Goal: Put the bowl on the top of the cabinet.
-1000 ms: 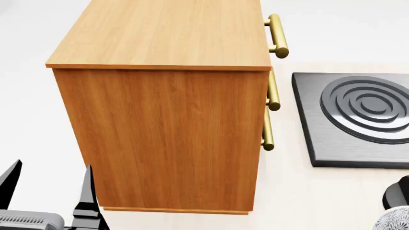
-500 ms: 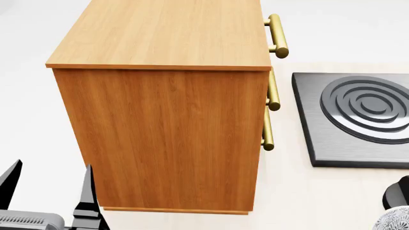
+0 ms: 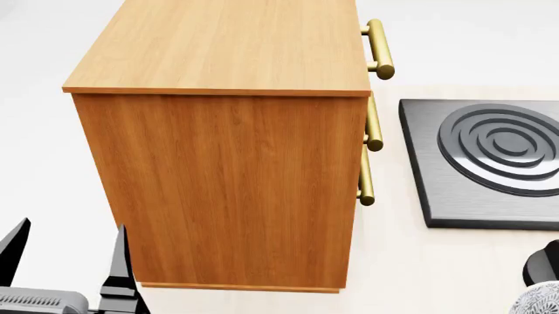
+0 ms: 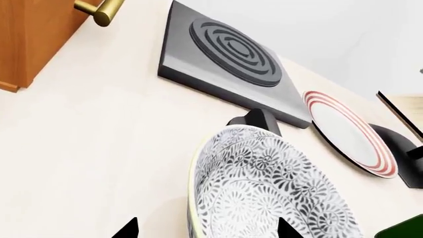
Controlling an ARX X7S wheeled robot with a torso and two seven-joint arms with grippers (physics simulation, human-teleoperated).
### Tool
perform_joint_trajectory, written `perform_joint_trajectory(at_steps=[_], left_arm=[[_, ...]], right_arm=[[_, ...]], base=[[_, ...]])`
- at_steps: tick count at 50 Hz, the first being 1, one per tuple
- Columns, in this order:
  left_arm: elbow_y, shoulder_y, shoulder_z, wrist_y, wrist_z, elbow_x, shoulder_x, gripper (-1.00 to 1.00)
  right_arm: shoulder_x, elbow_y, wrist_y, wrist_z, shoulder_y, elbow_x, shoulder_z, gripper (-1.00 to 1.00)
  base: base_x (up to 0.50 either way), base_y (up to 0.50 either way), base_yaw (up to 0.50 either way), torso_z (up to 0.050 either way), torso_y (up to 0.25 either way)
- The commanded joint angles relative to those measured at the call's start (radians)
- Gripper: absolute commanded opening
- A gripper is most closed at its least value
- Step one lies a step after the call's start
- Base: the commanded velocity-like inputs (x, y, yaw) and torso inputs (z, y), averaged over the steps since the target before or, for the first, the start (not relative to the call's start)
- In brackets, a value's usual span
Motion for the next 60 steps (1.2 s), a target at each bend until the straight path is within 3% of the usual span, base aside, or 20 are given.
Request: perform_joint_trajectory(at_steps=[1, 60], left_arm=[[0.001, -0.001, 0.003, 0.0, -0.003, -0.002, -0.003, 1.0], [-0.004, -0.006, 0.014, 0.007, -0.018, -0.013, -0.013, 1.0]], right_arm=[[-0.001, 0.008, 0.001, 0.0, 0.008, -0.002, -0.003, 1.0], [-0.016, 0.066, -0.012, -0.015, 0.036, -0.017, -0.023, 1.0]], base=[[0.0, 0.0, 0.0, 0.0, 0.0], [0.0, 0.0, 0.0, 0.0, 0.0]])
